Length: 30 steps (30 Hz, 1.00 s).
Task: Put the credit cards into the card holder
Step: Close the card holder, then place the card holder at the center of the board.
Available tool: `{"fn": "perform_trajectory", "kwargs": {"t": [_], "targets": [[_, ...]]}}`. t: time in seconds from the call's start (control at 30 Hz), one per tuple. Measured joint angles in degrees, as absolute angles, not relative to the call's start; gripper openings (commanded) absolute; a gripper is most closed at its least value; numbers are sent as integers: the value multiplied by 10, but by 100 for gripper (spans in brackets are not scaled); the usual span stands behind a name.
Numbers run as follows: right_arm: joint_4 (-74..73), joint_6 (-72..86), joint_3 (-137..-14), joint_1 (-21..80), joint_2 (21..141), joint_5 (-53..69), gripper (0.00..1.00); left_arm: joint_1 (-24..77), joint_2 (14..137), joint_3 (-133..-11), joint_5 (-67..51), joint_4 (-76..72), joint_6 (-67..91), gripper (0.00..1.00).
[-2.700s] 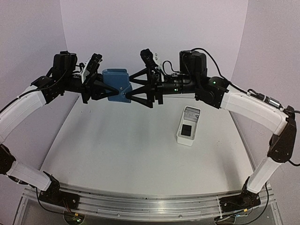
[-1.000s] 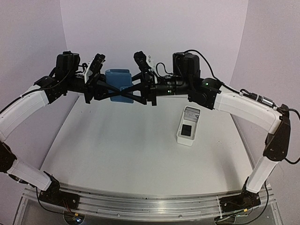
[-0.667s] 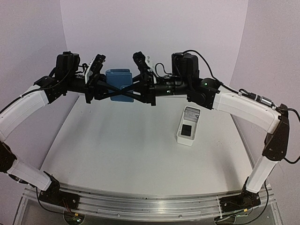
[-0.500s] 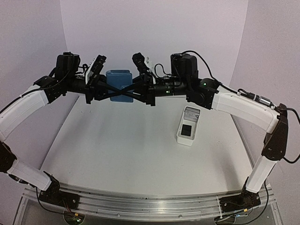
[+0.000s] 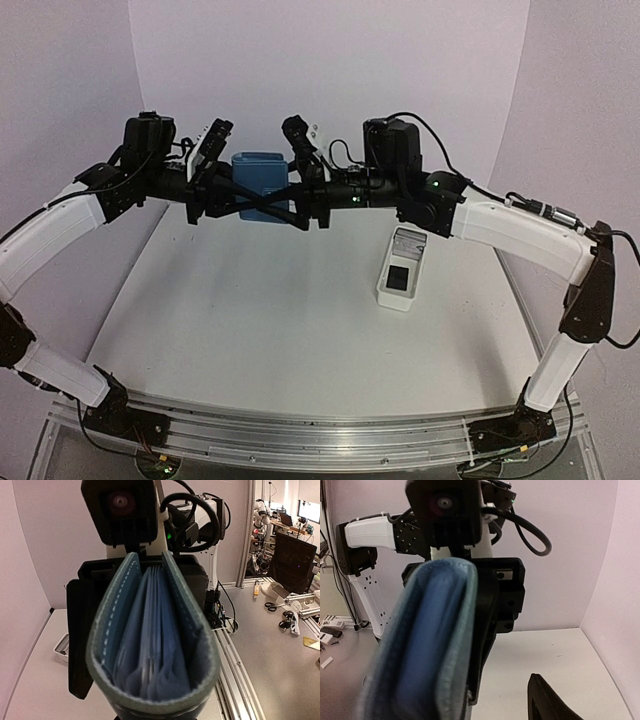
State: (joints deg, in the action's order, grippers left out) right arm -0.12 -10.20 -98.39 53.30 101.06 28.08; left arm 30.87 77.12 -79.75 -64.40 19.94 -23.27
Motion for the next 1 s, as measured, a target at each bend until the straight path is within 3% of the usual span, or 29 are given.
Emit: {"fn": "perform_trajectory", "kwargs": {"t": [0.17, 0.23, 0.37, 0.47, 0.5, 0.57, 0.6, 0.63, 0.67, 0.87, 1.0], "targets": [[3, -91, -939, 533, 995, 279, 62, 313, 771, -786, -643, 183, -202, 0], [5, -84, -917, 533, 983, 279, 56, 313, 770, -779, -643, 175, -189, 0], [10, -69, -891, 533, 963, 280, 29, 313, 769, -770, -644, 164, -173, 0], [24, -54, -890, 533, 961, 283, 2, 313, 769, -765, -644, 157, -161, 0], [25, -43, -890, 533, 961, 284, 0, 313, 768, -763, -644, 151, -156, 0], [28, -28, -890, 533, 961, 281, 0, 312, 767, -759, -642, 143, -143, 17], [29, -21, -890, 533, 961, 280, 0, 311, 766, -758, -642, 140, -139, 47], [30, -5, -890, 533, 962, 275, 0, 311, 764, -752, -637, 134, -128, 65], [29, 12, -890, 533, 964, 270, 0, 311, 761, -747, -630, 129, -119, 75], [37, 117, -862, 514, 973, 247, 0, 310, 729, -700, -515, 125, -83, 92], [28, 203, -833, 492, 1013, 230, 0, 306, 688, -657, -377, 116, -74, 96]]}}
